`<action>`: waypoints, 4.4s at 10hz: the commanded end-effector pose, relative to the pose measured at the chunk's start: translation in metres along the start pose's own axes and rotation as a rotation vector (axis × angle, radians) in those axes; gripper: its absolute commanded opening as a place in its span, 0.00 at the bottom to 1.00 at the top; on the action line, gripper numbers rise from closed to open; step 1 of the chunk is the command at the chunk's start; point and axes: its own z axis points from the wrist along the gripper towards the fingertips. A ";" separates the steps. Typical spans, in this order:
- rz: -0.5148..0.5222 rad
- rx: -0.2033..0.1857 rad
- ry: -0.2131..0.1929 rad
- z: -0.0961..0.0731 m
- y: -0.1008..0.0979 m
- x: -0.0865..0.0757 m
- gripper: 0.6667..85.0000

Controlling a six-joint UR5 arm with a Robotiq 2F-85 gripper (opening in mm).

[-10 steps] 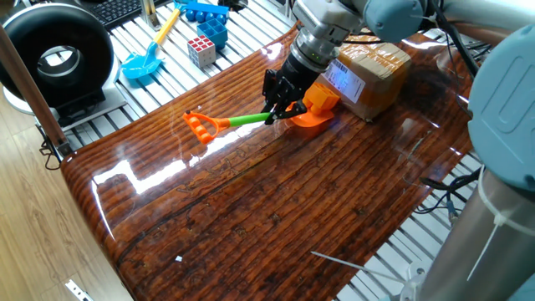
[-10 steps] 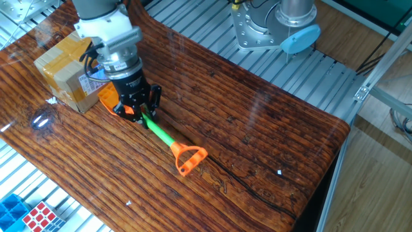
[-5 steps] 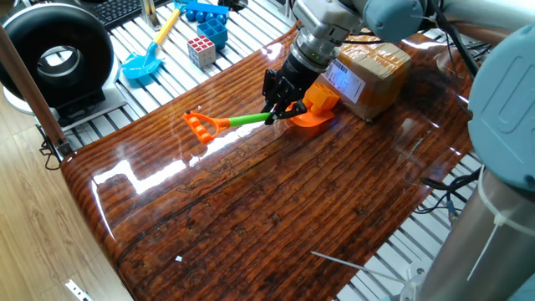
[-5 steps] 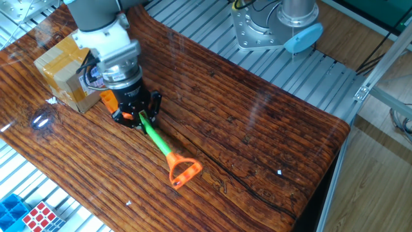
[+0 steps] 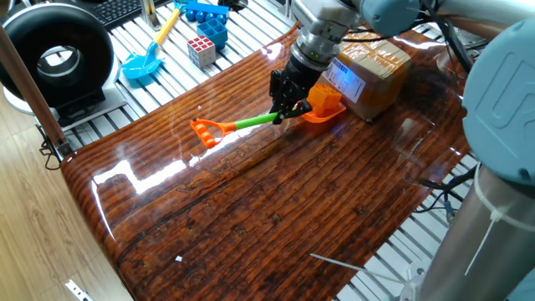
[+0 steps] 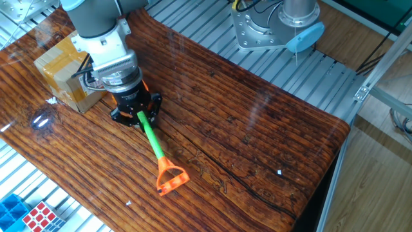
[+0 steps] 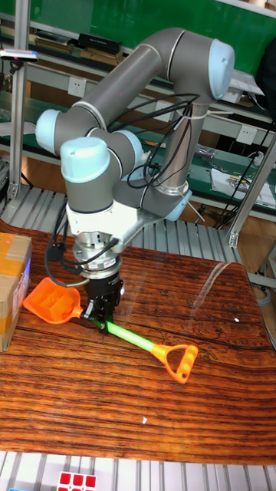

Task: Use a shovel to scoop up an object

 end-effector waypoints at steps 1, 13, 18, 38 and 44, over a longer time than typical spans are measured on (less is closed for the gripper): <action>0.102 0.008 0.017 -0.008 0.004 -0.002 0.00; 0.814 0.192 0.072 -0.008 -0.053 0.038 0.00; 1.007 0.235 0.094 -0.017 -0.049 0.059 0.00; 1.034 0.143 0.110 -0.001 -0.033 0.094 0.67; 1.016 0.193 0.196 -0.018 -0.027 0.106 0.71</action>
